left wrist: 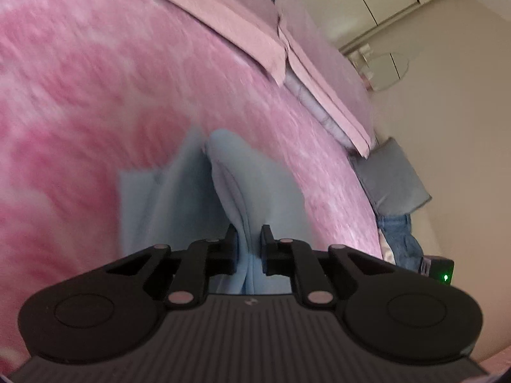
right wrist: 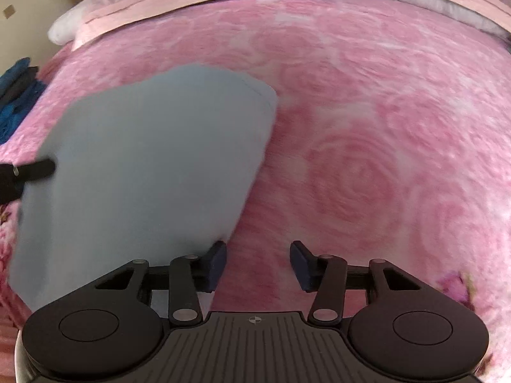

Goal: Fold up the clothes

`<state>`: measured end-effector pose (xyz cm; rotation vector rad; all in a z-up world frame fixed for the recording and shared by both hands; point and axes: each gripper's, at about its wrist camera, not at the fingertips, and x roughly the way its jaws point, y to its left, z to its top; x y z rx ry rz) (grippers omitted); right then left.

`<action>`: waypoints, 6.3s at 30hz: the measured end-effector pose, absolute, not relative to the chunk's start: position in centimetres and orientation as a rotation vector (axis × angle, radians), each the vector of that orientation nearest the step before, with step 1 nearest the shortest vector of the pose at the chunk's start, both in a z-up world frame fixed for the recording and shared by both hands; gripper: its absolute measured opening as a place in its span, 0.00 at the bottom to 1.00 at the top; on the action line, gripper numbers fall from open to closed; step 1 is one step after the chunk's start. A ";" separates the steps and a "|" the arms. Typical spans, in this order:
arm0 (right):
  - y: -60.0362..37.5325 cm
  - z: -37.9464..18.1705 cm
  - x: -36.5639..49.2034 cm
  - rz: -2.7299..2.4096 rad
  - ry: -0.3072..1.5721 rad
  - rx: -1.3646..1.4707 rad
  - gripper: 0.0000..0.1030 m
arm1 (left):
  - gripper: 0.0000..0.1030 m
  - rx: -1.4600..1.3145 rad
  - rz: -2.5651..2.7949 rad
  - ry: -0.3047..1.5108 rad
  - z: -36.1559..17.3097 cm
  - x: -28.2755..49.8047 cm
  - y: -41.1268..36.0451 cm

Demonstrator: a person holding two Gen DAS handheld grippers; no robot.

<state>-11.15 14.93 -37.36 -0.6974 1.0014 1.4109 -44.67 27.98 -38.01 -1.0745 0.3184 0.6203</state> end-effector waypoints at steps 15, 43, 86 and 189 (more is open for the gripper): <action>16.8 -37.0 -14.8 1.463 0.928 -0.798 0.47 | 0.10 -1.112 0.685 0.341 -40.7 -47.3 28.4; 12.8 -38.0 -14.4 1.526 0.830 -0.551 0.46 | 0.18 -1.057 0.801 0.330 -41.1 -49.1 25.7; -1.3 -40.0 -21.6 1.601 0.372 -0.675 0.25 | 0.13 -1.033 0.973 0.166 -40.4 -52.7 12.8; -11.6 -31.4 -25.7 1.450 0.690 -0.429 0.71 | 0.47 -0.377 1.138 0.586 -29.5 -44.0 -6.7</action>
